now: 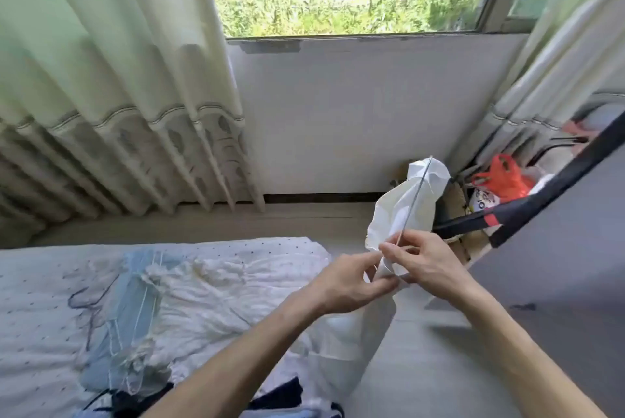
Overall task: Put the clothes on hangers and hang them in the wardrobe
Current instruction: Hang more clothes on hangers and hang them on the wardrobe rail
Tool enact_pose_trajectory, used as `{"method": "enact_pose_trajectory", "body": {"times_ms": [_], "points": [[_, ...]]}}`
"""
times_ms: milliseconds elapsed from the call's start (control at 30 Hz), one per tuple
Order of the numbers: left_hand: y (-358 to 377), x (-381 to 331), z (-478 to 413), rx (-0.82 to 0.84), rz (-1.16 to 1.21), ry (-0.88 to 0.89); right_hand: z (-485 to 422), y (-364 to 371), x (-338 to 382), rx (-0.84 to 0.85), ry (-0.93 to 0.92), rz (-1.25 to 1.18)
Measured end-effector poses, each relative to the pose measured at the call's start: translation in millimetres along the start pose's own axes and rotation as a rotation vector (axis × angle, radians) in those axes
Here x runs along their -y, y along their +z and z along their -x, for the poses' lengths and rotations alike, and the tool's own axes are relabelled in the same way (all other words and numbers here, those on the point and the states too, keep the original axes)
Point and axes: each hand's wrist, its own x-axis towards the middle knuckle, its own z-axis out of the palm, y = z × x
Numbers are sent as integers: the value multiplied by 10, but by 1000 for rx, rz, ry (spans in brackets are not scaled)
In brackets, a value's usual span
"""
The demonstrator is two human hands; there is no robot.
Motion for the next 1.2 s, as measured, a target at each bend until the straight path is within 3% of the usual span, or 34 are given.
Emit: {"method": "enact_pose_trajectory", "body": {"times_ms": [133, 267, 333, 467, 533, 667, 833, 1067, 1200], "points": [[217, -519, -295, 246, 74, 20, 689, -693, -264, -125, 80, 55], [379, -1112, -694, 103, -2, 137, 1368, -1238, -460, -207, 185, 113], [525, -1553, -868, 117, -44, 254, 1697, -1474, -506, -270, 218, 123], [1029, -2391, -1083, 303, -193, 584, 2160, -1876, -555, -399, 265, 206], [1331, -2758, -1094, 371, -117, 674, 2328, -2016, -588, -468, 305, 233], [1856, -3231, -1176, 469, 207, 645, 2626, -2185, -697, -680, 386, 218], [2343, -3544, -1256, 591, 266, 628, 3091, -2177, -990, -1018, 523, 247], [2743, -3820, -1292, 726, 305, 644, 3706, -1886, -1440, -1115, 841, 530], [2969, -4010, -1236, 803, 264, 706, 3795, -1739, -1464, -1125, 898, 528]]}}
